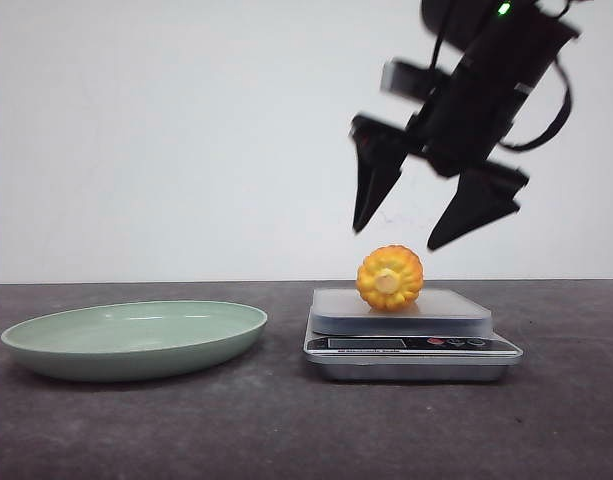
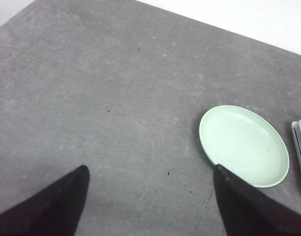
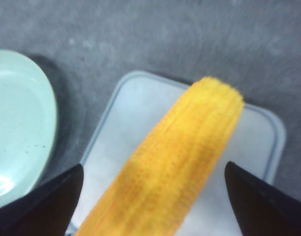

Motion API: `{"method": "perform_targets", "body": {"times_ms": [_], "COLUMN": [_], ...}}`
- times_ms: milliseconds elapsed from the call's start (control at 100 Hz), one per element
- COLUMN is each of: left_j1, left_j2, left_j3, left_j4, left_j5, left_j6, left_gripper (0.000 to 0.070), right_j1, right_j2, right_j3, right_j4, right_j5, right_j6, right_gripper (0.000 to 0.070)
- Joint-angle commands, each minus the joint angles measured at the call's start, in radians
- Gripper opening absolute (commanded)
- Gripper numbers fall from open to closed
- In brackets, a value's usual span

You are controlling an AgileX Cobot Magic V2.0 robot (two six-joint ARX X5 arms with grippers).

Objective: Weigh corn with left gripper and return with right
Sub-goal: 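Lower the right gripper onto the corn on the scale and close it, then lift the corn with the right gripper and carry it to the plate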

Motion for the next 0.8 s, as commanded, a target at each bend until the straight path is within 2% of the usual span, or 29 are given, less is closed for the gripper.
{"method": "perform_targets", "body": {"times_ms": [0, 70, 120, 170, 290, 370, 630, 790], "left_j1": [-0.002, -0.002, -0.002, -0.002, -0.002, -0.002, -0.002, -0.002], "left_j2": [-0.001, -0.001, -0.001, -0.001, -0.001, -0.001, -0.001, -0.001], "left_j3": [0.010, 0.010, 0.010, 0.010, 0.010, 0.010, 0.010, 0.010], "left_j4": [0.008, 0.008, 0.008, 0.009, 0.020, 0.023, 0.023, 0.024], "left_j5": [0.002, 0.002, 0.001, 0.001, -0.001, -0.002, -0.001, -0.002], "left_j6": [0.013, 0.015, 0.019, 0.026, 0.037, 0.037, 0.040, 0.040], "left_gripper": [0.0474, 0.0474, 0.0474, 0.0474, 0.0474, 0.0474, 0.0474, 0.0474], "right_j1": [0.011, 0.017, 0.018, 0.024, 0.047, 0.051, 0.109, 0.188], "right_j2": [0.043, 0.068, 0.077, 0.080, 0.076, 0.064, -0.035, -0.066], "right_j3": [0.018, 0.018, 0.018, 0.018, 0.018, 0.018, 0.037, 0.144], "right_j4": [-0.004, -0.020, -0.036, -0.044, -0.028, -0.016, 0.014, -0.045], "right_j5": [0.016, 0.032, 0.039, 0.054, 0.102, 0.101, 0.095, 0.067], "right_j6": [0.030, 0.036, 0.035, 0.034, 0.024, 0.010, -0.001, -0.002], "right_gripper": [0.0581, 0.0570, 0.0515, 0.0413, 0.0102, 0.0001, 0.0000, 0.0000]}}
